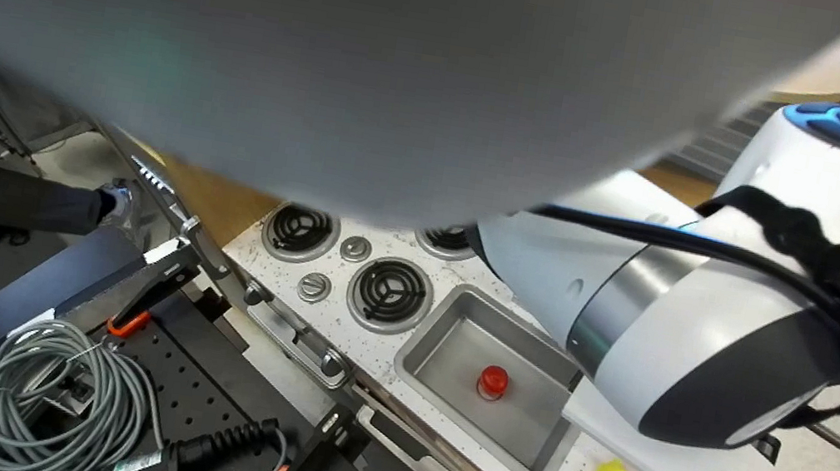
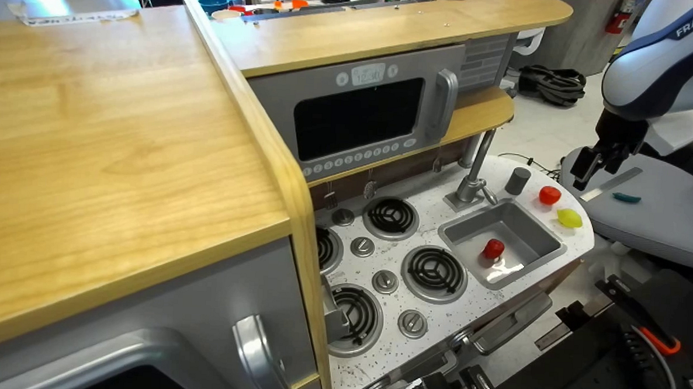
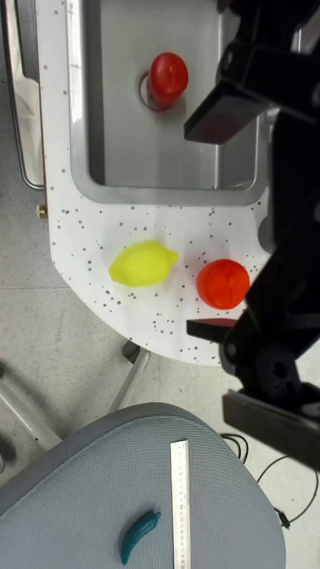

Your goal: Pick the lemon on the counter and put it on the stove

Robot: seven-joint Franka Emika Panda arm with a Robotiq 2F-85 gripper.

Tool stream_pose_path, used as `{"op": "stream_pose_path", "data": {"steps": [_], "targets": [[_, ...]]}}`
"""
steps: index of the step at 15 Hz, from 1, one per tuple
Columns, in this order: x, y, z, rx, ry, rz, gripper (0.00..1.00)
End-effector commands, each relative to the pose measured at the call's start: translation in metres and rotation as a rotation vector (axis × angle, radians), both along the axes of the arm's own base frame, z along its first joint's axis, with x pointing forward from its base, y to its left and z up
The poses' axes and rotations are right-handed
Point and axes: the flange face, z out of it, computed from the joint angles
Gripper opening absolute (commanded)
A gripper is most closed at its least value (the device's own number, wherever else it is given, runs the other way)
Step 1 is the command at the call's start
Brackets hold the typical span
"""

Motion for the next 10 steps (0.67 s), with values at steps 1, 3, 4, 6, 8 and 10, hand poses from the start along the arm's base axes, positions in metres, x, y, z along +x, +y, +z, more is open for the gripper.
{"op": "stream_pose_path", "data": {"steps": [1, 3, 4, 6, 8, 10], "targets": [[0.009, -0.033, -0.018, 0.006, 0.011, 0.008, 1.00], [0.008, -0.041, -0.035, 0.022, 0.032, 0.019, 1.00], [0.007, -0.043, -0.043, 0.031, 0.043, 0.028, 1.00], [0.004, -0.049, -0.058, 0.039, 0.061, 0.020, 1.00], [0.004, -0.053, -0.072, 0.045, 0.066, 0.022, 1.00], [0.004, -0.055, -0.084, 0.050, 0.077, 0.026, 1.00]]}}
